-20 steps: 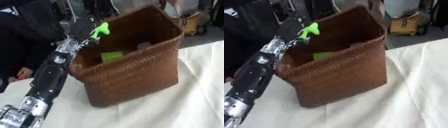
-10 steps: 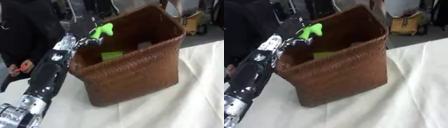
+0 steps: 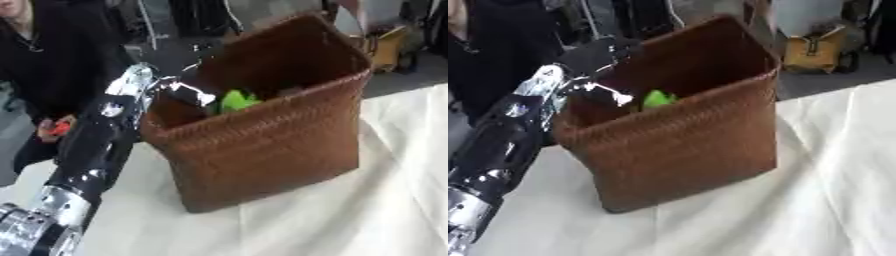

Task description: Pick up objects on the table and place them in the box.

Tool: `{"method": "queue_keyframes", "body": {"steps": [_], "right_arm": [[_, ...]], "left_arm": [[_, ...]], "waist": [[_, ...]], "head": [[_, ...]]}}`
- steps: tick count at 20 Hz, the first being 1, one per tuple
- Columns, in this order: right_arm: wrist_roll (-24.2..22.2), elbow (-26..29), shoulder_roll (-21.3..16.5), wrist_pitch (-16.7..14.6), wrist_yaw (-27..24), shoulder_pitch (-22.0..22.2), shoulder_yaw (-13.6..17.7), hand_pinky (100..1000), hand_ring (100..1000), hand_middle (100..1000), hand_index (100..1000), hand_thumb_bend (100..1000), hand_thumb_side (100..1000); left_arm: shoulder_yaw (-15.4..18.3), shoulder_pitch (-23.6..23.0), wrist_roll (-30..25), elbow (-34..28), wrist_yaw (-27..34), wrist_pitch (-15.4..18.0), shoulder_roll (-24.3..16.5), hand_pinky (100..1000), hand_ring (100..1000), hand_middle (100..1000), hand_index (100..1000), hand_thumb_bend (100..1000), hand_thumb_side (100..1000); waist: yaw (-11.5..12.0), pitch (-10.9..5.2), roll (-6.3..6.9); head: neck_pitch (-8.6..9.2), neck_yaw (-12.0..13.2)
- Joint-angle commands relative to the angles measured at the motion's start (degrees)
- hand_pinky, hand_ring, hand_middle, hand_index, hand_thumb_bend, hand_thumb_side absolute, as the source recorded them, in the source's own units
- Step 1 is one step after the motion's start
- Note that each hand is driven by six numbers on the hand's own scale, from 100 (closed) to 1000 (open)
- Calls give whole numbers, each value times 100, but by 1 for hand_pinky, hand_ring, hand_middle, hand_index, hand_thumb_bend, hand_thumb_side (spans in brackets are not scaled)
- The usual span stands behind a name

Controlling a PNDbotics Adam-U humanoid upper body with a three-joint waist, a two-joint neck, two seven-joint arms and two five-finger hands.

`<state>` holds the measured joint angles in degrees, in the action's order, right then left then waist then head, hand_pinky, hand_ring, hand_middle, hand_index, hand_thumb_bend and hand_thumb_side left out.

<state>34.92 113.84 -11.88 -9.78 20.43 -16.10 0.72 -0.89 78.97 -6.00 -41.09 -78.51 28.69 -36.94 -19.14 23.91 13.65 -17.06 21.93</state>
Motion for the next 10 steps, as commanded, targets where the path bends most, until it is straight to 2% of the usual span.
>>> {"method": "queue_keyframes", "body": {"steps": [1,10], "right_arm": [[-8,75,-106,21,-86,-21,46,673,622,687,591,100,1000],[-29,75,-146,56,-176,-27,74,673,623,687,591,100,1000]], "left_arm": [[-4,170,-303,-123,64,56,-116,1000,1000,1000,1000,475,689],[4,177,-553,-207,166,0,-126,1000,1000,1000,1000,401,667]], "waist": [[14,-200,-70],[74,-246,-70]], "head": [[-5,1],[7,18]]}}
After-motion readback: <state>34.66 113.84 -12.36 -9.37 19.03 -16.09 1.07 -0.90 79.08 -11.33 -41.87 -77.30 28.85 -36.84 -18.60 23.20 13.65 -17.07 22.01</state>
